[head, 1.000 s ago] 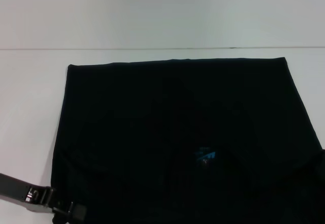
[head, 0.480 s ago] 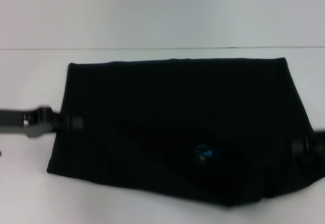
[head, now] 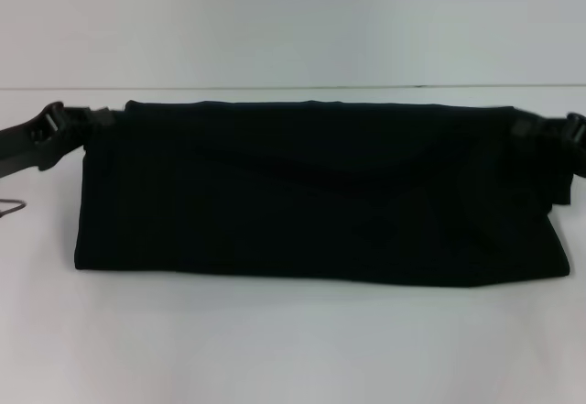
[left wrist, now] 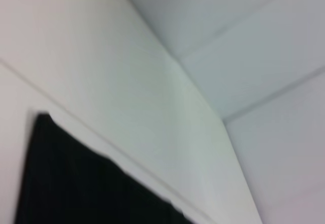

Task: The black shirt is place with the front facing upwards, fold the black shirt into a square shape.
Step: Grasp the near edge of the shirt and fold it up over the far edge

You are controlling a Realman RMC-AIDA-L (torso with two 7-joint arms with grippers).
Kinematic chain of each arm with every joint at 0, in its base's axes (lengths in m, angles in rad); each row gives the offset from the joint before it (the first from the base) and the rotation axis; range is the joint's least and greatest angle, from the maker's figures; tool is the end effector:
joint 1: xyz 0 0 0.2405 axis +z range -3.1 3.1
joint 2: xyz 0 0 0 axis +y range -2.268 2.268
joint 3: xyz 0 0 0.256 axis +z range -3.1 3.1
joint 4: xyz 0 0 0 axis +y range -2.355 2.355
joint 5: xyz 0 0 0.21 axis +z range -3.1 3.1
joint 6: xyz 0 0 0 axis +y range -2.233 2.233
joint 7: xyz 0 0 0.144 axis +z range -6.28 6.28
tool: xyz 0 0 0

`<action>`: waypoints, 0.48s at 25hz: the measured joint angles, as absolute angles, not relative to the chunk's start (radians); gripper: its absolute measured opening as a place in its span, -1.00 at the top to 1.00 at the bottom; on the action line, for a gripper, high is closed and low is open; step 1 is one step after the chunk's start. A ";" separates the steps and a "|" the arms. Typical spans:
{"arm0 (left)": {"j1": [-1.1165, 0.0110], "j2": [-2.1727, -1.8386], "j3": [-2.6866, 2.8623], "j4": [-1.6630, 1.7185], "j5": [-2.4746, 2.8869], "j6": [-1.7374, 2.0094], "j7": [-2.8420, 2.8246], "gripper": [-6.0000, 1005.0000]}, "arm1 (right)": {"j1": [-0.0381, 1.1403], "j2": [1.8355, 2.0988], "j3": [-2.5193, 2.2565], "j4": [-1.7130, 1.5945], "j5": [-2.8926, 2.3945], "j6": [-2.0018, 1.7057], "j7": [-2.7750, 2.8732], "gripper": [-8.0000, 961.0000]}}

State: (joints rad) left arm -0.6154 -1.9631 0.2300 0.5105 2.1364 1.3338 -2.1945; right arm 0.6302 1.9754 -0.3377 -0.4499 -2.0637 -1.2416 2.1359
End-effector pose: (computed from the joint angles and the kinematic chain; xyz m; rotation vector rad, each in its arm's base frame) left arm -0.3157 0.3791 0.0707 -1.8420 -1.7547 -1.0216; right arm 0.3087 0.3873 0.0476 -1.8787 1.7262 0.9742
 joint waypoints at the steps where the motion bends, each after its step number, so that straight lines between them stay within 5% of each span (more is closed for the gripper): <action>1: -0.616 -1.983 0.230 0.510 2.105 1.286 -2.168 0.70 | 0.631 1.992 -0.337 -0.448 -2.026 -1.201 2.109 0.77; 6: -0.643 -2.055 0.235 0.483 2.001 1.101 -2.020 0.69 | 0.649 2.070 -0.346 -0.418 -1.866 -1.030 1.931 0.76; 12: -0.697 -2.093 0.237 0.459 1.907 0.990 -1.889 0.68 | 0.689 2.088 -0.348 -0.366 -1.826 -0.909 1.788 0.76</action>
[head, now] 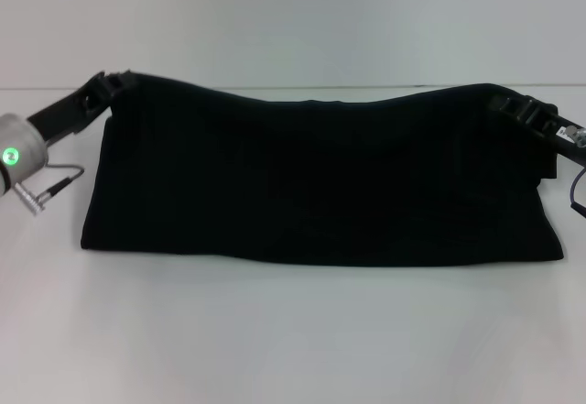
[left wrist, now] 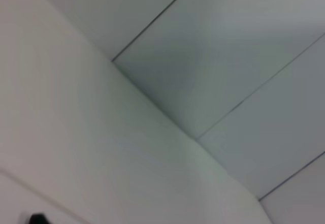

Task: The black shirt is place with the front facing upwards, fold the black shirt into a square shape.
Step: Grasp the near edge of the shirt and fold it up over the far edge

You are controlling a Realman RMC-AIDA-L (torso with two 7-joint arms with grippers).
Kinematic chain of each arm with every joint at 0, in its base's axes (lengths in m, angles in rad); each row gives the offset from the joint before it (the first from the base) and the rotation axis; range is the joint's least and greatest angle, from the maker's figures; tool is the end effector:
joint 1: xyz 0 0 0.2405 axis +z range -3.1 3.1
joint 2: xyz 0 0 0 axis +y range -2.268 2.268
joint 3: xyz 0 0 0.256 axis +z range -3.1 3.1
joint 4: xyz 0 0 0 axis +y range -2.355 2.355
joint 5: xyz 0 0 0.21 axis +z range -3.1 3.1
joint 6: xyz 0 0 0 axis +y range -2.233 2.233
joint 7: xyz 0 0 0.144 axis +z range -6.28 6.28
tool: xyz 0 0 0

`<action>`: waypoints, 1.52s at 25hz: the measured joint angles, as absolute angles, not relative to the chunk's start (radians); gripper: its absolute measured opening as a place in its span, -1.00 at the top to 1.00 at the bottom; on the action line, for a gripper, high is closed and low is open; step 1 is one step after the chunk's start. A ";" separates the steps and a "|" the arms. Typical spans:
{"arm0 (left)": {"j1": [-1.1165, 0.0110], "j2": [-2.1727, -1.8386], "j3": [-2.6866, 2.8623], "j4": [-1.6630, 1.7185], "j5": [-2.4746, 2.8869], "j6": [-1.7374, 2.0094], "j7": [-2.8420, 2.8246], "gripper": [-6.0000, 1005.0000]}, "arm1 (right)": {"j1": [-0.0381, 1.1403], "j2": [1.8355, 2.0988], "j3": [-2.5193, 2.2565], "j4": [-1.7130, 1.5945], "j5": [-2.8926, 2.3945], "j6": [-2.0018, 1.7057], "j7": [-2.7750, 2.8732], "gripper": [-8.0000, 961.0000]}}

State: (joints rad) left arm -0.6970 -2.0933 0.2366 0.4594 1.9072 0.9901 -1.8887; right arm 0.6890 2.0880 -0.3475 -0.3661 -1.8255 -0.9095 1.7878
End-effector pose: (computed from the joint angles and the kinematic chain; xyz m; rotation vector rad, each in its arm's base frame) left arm -0.2933 0.4179 0.0295 -1.6828 -1.5037 -1.0671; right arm 0.2970 0.4139 0.0040 -1.7272 1.4962 0.9711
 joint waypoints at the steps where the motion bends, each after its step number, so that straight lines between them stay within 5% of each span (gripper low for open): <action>1: -0.705 -2.095 0.237 0.459 1.896 0.981 -1.878 0.68 | 0.692 2.088 -0.347 -0.364 -1.819 -0.901 1.777 0.75; 7: -0.753 -2.102 0.239 0.459 1.864 0.902 -1.831 0.67 | 0.709 2.089 -0.348 -0.360 -1.785 -0.851 1.723 0.75; 16: -0.816 -2.159 0.239 0.451 1.804 0.709 -1.640 0.66 | 0.766 2.096 -0.347 -0.309 -1.782 -0.707 1.611 0.74; 32: -0.836 -2.163 0.231 0.310 1.499 0.614 -1.231 0.63 | 0.798 2.096 -0.348 -0.281 -1.722 -0.590 1.479 0.72; 35: -0.823 -2.164 0.230 0.301 1.463 0.619 -1.228 0.63 | 0.793 2.095 -0.348 -0.281 -1.697 -0.591 1.477 0.43; 38: -0.816 -2.164 0.233 0.297 1.447 0.623 -1.230 0.37 | 0.792 2.093 -0.349 -0.284 -1.694 -0.599 1.468 0.14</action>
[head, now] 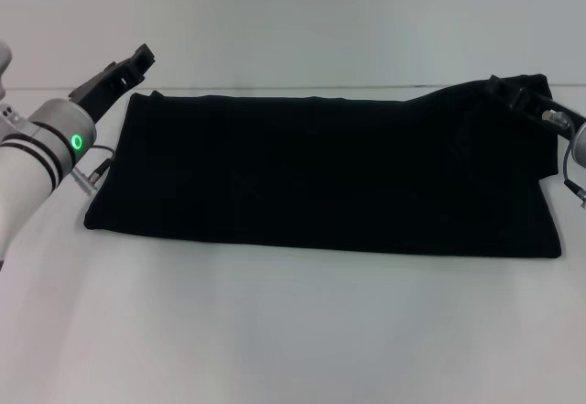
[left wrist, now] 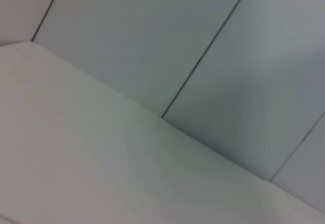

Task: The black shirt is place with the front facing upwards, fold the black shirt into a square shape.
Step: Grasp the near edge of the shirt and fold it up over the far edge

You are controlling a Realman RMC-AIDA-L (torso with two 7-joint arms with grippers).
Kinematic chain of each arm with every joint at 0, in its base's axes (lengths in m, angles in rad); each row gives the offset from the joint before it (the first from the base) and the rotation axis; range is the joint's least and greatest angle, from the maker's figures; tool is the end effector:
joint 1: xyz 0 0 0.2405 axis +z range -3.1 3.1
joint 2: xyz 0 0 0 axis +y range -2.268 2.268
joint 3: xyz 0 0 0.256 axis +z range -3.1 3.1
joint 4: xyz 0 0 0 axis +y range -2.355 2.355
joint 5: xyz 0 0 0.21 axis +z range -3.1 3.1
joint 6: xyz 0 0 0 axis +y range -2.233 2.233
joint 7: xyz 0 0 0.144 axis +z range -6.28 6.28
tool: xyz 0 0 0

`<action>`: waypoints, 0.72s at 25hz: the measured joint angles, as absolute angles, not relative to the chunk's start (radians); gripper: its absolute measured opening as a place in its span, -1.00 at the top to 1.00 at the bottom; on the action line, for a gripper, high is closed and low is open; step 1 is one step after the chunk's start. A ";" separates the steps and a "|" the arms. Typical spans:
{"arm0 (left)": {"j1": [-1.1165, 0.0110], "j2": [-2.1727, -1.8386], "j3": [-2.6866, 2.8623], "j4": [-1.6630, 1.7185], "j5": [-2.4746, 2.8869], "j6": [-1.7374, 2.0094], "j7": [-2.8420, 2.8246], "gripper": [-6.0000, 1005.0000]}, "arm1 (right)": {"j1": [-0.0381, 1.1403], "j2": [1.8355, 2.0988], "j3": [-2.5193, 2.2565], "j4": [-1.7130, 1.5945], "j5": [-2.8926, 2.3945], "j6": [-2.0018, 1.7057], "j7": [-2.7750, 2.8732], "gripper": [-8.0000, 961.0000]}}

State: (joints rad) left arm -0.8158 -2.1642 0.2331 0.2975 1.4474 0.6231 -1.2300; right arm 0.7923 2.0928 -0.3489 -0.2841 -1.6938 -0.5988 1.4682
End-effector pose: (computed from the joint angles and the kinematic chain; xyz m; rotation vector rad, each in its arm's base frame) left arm -0.2765 0.4478 -0.0064 -1.5137 -1.2492 -0.8948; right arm 0.2933 0.4454 -0.0025 -1.6585 1.2930 0.7300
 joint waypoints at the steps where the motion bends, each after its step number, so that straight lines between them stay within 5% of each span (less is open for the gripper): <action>1: -0.812 -2.164 0.236 0.296 1.444 0.625 -1.232 0.28 | 0.792 2.092 -0.349 -0.286 -1.695 -0.601 1.468 0.04; 4: -0.801 -2.164 0.243 0.288 1.446 0.639 -1.237 -0.28 | 0.792 2.088 -0.348 -0.292 -1.695 -0.606 1.474 -0.26; 10: -0.747 -2.156 0.317 0.288 1.445 0.729 -1.300 -0.72 | 0.762 2.078 -0.338 -0.313 -1.590 -0.688 1.473 -0.44; 18: -0.666 -2.124 0.385 0.292 1.447 0.855 -1.451 -0.73 | 0.689 2.082 -0.369 -0.315 -1.445 -0.854 1.365 -0.44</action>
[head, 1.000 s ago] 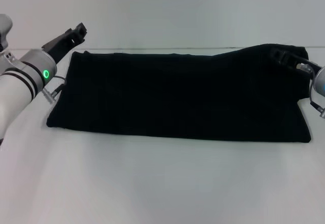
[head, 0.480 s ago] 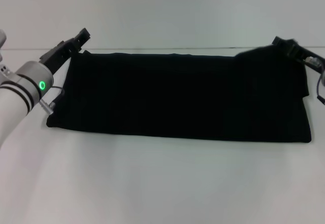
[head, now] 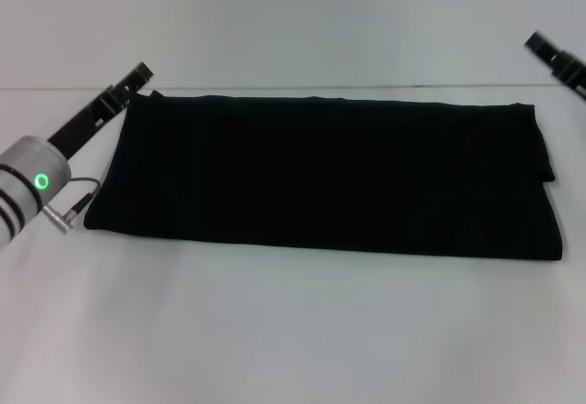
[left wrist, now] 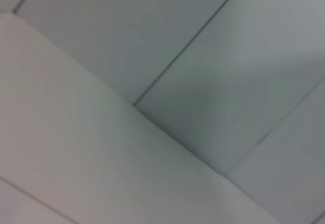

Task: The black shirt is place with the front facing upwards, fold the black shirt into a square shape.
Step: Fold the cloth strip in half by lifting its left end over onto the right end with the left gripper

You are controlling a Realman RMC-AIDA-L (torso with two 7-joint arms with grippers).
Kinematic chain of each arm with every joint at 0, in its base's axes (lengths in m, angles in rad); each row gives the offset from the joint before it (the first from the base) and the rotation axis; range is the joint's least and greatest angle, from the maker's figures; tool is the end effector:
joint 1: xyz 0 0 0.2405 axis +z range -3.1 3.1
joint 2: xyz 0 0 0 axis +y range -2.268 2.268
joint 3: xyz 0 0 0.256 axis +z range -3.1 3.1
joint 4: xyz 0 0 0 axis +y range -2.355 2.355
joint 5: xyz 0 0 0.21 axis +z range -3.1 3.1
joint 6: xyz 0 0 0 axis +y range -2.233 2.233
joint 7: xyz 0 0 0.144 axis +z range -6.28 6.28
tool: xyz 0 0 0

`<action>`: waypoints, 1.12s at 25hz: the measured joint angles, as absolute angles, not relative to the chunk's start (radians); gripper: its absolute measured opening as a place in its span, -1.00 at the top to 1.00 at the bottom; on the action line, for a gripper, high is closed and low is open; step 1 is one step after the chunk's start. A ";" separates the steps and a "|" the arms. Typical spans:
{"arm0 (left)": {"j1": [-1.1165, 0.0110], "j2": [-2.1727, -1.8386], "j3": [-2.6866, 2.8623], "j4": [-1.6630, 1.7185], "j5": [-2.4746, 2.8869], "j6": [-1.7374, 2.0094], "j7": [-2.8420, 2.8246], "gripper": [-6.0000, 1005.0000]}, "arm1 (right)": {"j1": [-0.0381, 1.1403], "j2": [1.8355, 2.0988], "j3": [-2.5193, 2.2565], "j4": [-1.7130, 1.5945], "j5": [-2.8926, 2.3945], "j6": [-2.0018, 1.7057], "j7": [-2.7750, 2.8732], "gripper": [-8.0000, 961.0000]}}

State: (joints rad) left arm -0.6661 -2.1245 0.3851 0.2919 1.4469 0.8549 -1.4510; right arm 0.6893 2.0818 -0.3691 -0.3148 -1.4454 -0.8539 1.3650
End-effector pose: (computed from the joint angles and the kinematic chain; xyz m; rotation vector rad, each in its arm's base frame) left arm -0.3003 0.4111 -0.0007 -1.5710 -1.3541 -1.0671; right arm 0.2990 0.4268 0.0290 -1.6006 1.1970 1.0190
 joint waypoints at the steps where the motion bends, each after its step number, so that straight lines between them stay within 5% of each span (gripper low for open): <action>1: -0.652 -2.112 0.430 0.292 1.448 0.879 -1.504 -0.74 | 0.681 2.078 -0.388 -0.313 -1.464 -0.867 1.367 -0.44; 8: -0.564 -1.979 0.751 0.295 1.450 1.092 -1.892 -0.74 | 0.613 2.051 -0.661 -0.373 -1.700 -1.113 1.356 -0.45; 13: -0.512 -1.904 0.806 0.351 1.557 1.237 -2.154 -0.74 | 0.577 2.079 -0.773 -0.461 -1.852 -1.216 1.288 -0.45; 28: -0.458 -1.886 0.681 0.432 1.867 1.297 -2.555 -0.74 | 0.543 2.090 -0.838 -0.482 -1.881 -1.270 1.193 -0.95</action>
State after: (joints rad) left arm -0.4576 -1.8862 0.6813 0.4316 1.8671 1.2966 -2.5548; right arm 0.5432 2.0897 -0.8376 -0.4818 -1.8810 -1.2703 1.1935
